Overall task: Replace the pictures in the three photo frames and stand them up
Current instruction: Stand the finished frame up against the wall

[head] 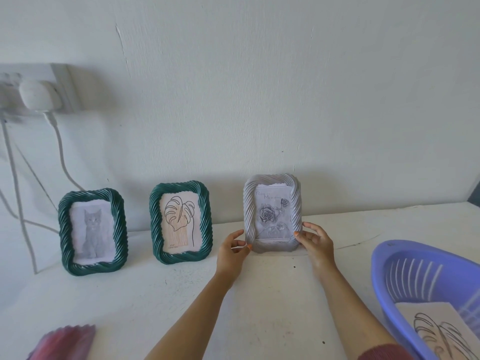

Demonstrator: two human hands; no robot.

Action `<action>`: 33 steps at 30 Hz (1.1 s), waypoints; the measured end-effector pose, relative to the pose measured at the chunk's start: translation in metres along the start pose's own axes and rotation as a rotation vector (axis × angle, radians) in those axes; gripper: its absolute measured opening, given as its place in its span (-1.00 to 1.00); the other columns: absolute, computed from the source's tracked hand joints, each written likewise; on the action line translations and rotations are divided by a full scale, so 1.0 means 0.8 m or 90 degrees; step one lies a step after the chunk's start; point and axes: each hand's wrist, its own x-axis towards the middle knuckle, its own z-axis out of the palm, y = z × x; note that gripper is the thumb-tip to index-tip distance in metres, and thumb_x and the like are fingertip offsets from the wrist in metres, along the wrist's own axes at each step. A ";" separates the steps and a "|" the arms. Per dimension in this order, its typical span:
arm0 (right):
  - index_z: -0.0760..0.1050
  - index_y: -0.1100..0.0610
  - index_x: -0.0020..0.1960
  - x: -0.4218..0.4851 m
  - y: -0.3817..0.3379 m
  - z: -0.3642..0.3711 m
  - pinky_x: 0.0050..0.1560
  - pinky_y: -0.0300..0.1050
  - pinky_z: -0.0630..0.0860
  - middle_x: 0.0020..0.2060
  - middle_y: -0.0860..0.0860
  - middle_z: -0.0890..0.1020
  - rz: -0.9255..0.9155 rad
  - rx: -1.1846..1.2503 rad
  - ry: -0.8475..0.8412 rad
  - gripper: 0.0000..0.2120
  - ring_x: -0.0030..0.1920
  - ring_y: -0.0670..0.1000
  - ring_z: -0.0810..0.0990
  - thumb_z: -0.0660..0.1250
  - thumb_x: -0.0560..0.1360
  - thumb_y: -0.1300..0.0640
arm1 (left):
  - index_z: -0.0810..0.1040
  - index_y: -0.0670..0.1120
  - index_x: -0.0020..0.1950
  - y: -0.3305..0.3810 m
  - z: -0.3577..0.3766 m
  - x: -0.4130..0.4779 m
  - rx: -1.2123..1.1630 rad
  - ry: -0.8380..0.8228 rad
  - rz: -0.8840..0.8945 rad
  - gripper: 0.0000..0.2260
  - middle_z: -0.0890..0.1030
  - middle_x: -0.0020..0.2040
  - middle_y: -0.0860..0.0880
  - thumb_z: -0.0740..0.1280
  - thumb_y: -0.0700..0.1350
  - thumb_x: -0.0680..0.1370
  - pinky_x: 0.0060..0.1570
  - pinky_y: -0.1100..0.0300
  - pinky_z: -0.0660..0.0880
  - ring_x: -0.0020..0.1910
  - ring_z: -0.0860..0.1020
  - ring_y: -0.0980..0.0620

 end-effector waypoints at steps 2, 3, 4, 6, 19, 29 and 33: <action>0.47 0.22 0.15 -0.002 -0.001 0.000 -0.28 -0.49 0.49 -0.24 0.07 0.60 0.003 0.007 0.009 -0.65 -0.22 -0.04 0.55 0.40 0.39 0.39 | 0.42 -0.08 0.31 -0.001 -0.001 -0.002 0.003 0.004 -0.008 -0.63 0.55 -0.03 -0.15 0.34 -0.22 0.52 -0.22 0.35 0.41 -0.11 0.50 0.01; 0.46 0.22 0.17 -0.003 -0.001 0.000 -0.28 -0.51 0.49 -0.23 0.07 0.60 0.004 0.007 0.013 -0.63 -0.20 -0.04 0.56 0.40 0.39 0.38 | 0.42 -0.08 0.31 -0.001 -0.001 -0.003 0.006 0.005 -0.011 -0.63 0.55 -0.03 -0.15 0.35 -0.21 0.52 -0.23 0.35 0.40 -0.10 0.50 0.01; 0.46 0.23 0.19 -0.004 -0.002 -0.001 -0.28 -0.53 0.48 -0.20 0.08 0.61 0.006 0.004 0.018 -0.61 -0.17 -0.03 0.56 0.40 0.39 0.38 | 0.42 -0.08 0.31 -0.001 -0.001 -0.005 0.011 0.006 -0.013 -0.63 0.54 -0.02 -0.14 0.35 -0.21 0.52 -0.24 0.34 0.40 -0.10 0.49 0.02; 0.44 0.23 0.24 -0.007 -0.003 -0.001 -0.27 -0.56 0.47 -0.08 0.18 0.62 0.009 -0.009 0.026 -0.57 -0.08 0.02 0.56 0.40 0.40 0.37 | 0.41 -0.07 0.31 -0.001 -0.002 -0.010 0.025 0.006 -0.017 -0.63 0.53 0.00 -0.12 0.34 -0.20 0.52 -0.24 0.34 0.39 -0.08 0.49 0.02; 0.33 0.12 0.39 -0.086 -0.014 -0.007 0.26 -0.12 0.32 0.37 0.05 0.43 0.041 -0.383 0.001 -0.51 0.35 0.05 0.41 0.29 0.48 0.11 | 0.50 -0.11 0.26 -0.004 -0.007 -0.076 0.162 -0.034 -0.012 -0.65 0.49 0.11 -0.11 0.35 -0.29 0.49 0.10 0.23 0.38 0.00 0.42 0.05; 0.13 0.07 0.49 -0.099 -0.021 -0.009 0.27 -0.13 0.30 0.42 0.11 0.33 0.073 -0.436 -0.072 -0.43 0.39 0.08 0.35 0.24 0.53 0.13 | 0.22 -0.07 0.46 0.016 -0.020 -0.085 0.119 -0.054 -0.042 -0.52 0.37 0.40 -0.12 0.25 -0.23 0.57 0.15 0.15 0.37 0.29 0.42 -0.09; 0.06 0.04 0.50 -0.072 -0.021 -0.011 0.36 -0.08 0.27 0.45 0.15 0.28 0.084 -0.408 -0.112 -0.39 0.43 0.08 0.30 0.24 0.54 0.16 | 0.05 -0.05 0.53 0.021 -0.014 -0.060 0.065 -0.060 -0.077 -0.45 0.27 0.49 -0.09 0.19 -0.25 0.60 0.35 0.05 0.28 0.41 0.32 -0.08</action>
